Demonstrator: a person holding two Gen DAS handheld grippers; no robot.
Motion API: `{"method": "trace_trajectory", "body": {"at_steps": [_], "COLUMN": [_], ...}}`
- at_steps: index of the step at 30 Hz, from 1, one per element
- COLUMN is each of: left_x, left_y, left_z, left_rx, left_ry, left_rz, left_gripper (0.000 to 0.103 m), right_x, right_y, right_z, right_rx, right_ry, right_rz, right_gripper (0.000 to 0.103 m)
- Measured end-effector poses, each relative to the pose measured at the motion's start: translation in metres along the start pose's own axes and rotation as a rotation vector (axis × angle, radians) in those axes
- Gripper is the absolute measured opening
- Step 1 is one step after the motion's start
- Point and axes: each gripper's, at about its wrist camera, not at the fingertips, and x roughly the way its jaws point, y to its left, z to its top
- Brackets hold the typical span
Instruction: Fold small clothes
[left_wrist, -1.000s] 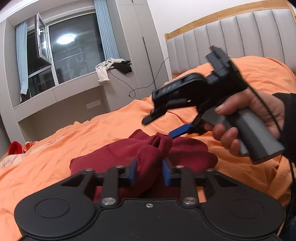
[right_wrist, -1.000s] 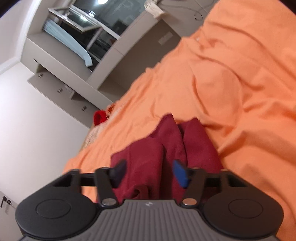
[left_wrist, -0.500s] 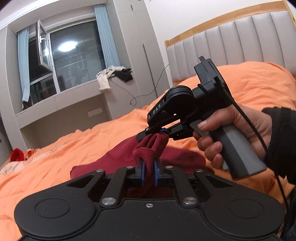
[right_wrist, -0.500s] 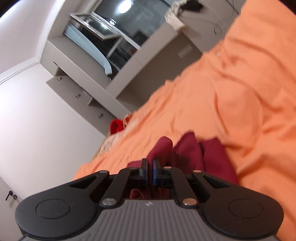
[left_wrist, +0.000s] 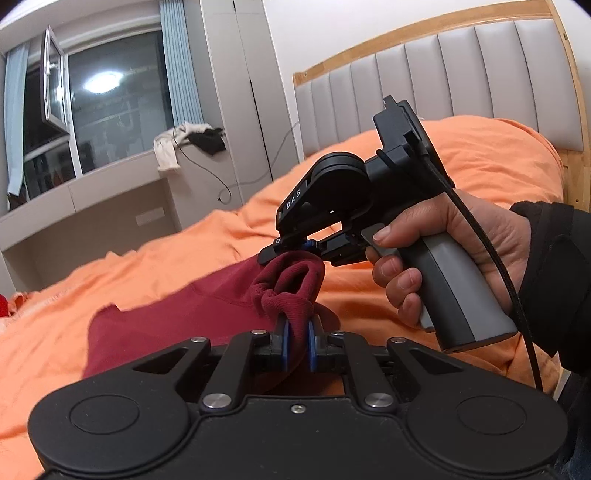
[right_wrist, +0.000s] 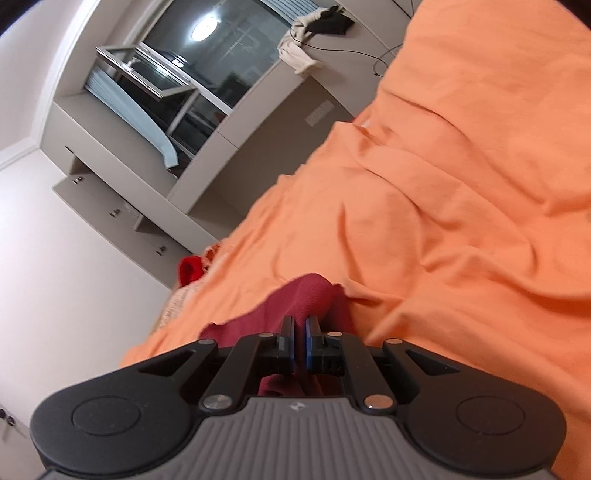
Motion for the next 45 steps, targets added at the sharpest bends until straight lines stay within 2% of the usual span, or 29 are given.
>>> {"method": "trace_trajectory", "body": {"at_steps": [2, 6, 8, 9, 11, 14, 16, 19, 23, 28, 33, 35, 37, 40, 45], "left_x": [0.004, 0.004, 0.002, 0.001, -0.002, -0.012, -0.020, -0.030, -0.044, -0.054, -0.048, -0.039, -0.028, -0.009, 0.008], "left_y": [0.000, 0.004, 0.008, 0.011, 0.017, 0.024, 0.026, 0.032, 0.050, 0.091, 0.138, 0.156, 0.171, 0.186, 0.191], "left_z": [-0.004, -0.010, -0.012, -0.013, -0.012, -0.011, -0.010, -0.008, -0.004, -0.007, -0.011, -0.016, -0.025, -0.039, -0.063], "left_rx": [-0.006, -0.016, -0.044, -0.064, -0.097, -0.150, -0.170, -0.182, -0.227, -0.333, -0.488, -0.573, -0.650, -0.734, -0.767], "left_ry": [0.013, 0.018, 0.020, 0.018, 0.019, -0.003, -0.022, -0.042, -0.085, -0.108, -0.063, -0.012, 0.059, 0.156, 0.159], "left_rz": [-0.011, -0.042, -0.075, -0.091, -0.140, -0.209, -0.220, -0.201, -0.139, -0.043, 0.099, 0.139, 0.143, 0.111, 0.068], "left_gripper": [0.012, 0.023, 0.034, 0.037, 0.057, 0.077, 0.081, 0.088, 0.099, 0.102, 0.102, 0.102, 0.102, 0.102, 0.103], "right_x": [0.000, 0.000, 0.000, -0.002, -0.005, -0.011, -0.013, -0.015, -0.016, -0.016, -0.012, -0.009, -0.005, -0.001, 0.002], "right_y": [-0.001, -0.002, -0.002, -0.001, 0.001, 0.004, 0.004, 0.003, -0.001, 0.000, 0.002, 0.002, 0.000, -0.005, -0.012], "right_z": [-0.001, -0.005, -0.005, -0.006, -0.007, -0.008, -0.009, -0.010, -0.012, -0.016, -0.021, -0.023, -0.027, -0.032, -0.039], "right_rx": [0.002, 0.001, -0.001, -0.004, -0.013, -0.047, -0.062, -0.058, -0.043, -0.044, -0.045, -0.040, -0.023, 0.003, 0.022], "right_ry": [0.006, 0.016, 0.023, 0.025, 0.021, 0.009, 0.006, 0.019, 0.036, 0.049, 0.080, 0.097, 0.124, 0.153, 0.142], "right_rz": [-0.019, -0.060, -0.068, -0.069, -0.079, -0.095, -0.102, -0.093, -0.082, -0.088, -0.087, -0.086, -0.091, -0.102, -0.104], "right_gripper": [0.012, 0.018, 0.042, 0.048, 0.073, 0.084, 0.091, 0.096, 0.103, 0.103, 0.103, 0.103, 0.103, 0.103, 0.103]}}
